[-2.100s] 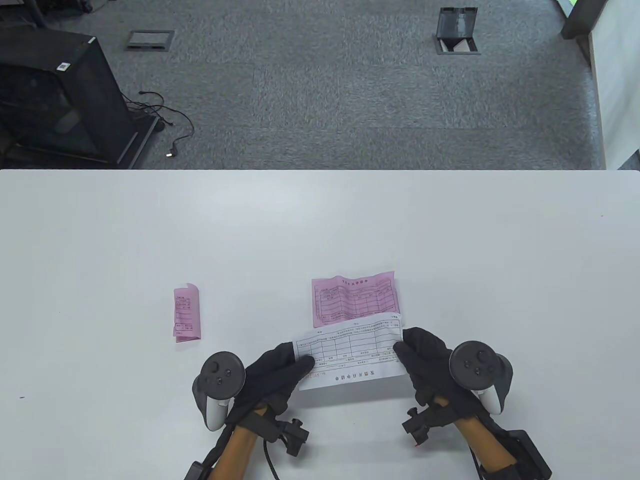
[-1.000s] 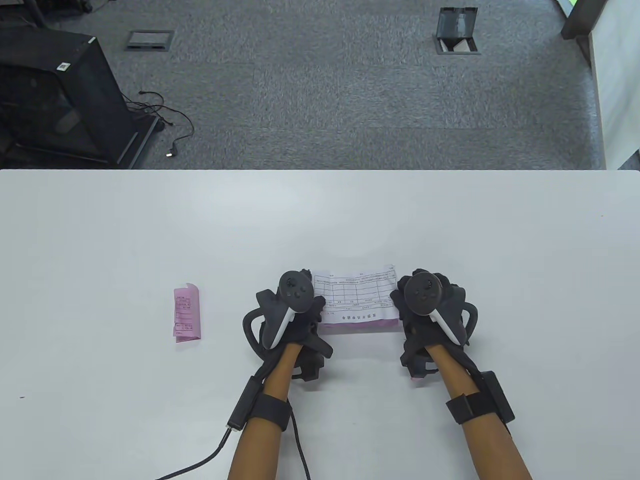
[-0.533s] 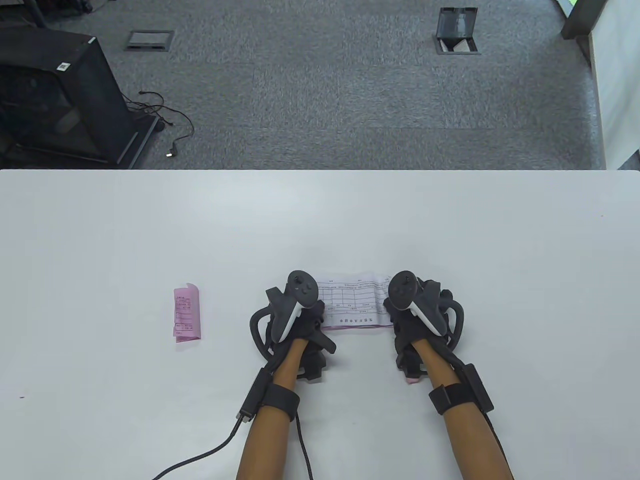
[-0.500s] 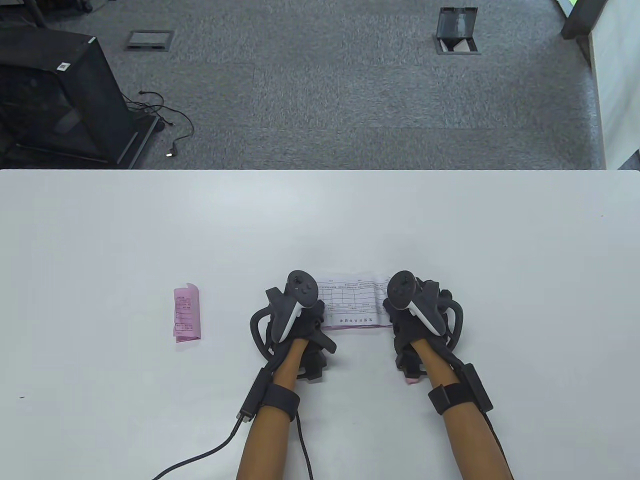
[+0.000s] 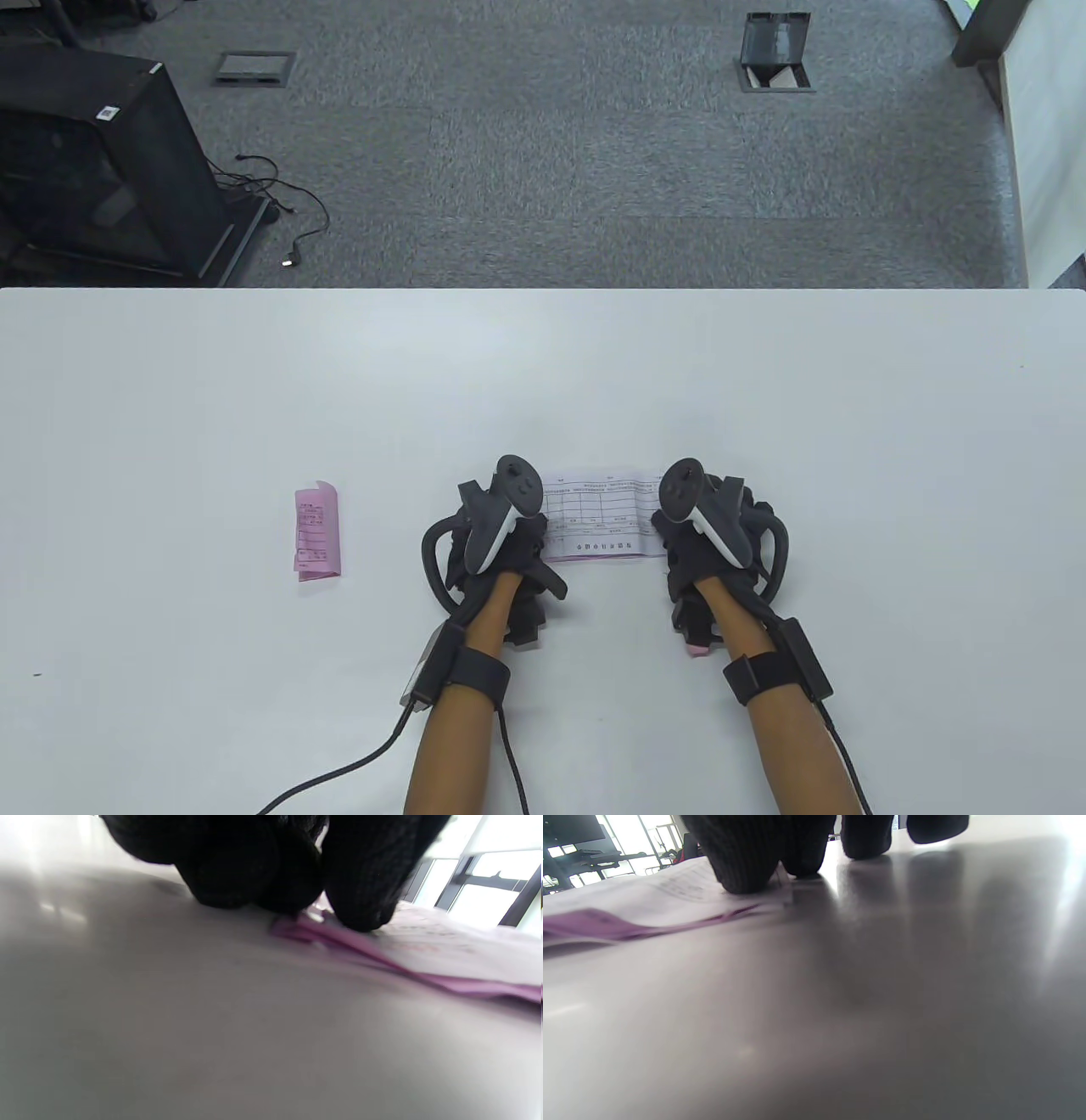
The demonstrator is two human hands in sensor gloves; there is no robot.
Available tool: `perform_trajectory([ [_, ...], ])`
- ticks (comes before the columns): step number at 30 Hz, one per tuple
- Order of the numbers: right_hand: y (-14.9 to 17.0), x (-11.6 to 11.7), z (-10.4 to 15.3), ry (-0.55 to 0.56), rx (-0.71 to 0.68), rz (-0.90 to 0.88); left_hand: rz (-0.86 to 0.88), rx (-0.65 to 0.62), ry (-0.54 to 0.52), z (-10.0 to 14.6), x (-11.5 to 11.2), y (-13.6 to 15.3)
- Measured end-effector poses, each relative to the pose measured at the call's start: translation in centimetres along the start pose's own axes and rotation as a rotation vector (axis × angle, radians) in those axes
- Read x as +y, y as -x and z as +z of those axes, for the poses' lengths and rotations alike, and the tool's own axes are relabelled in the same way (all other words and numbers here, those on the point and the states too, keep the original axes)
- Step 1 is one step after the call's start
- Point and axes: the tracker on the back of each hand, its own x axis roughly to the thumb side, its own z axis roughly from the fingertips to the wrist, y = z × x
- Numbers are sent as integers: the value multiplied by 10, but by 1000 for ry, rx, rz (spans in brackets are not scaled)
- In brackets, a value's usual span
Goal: Unfold folded invoices and stack
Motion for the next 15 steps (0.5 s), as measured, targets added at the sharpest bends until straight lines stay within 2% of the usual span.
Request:
perform_trajectory([
  [4,2,0,0,-3,4,-4,-44,39,-8,-1,1,2],
  [9,6,-1,-1,-10,15,-38,-82,11,-16,2,0,-5],
  [15,15,-4,-1,2,29,-183,-40,-5,-22,4,1,-2],
])
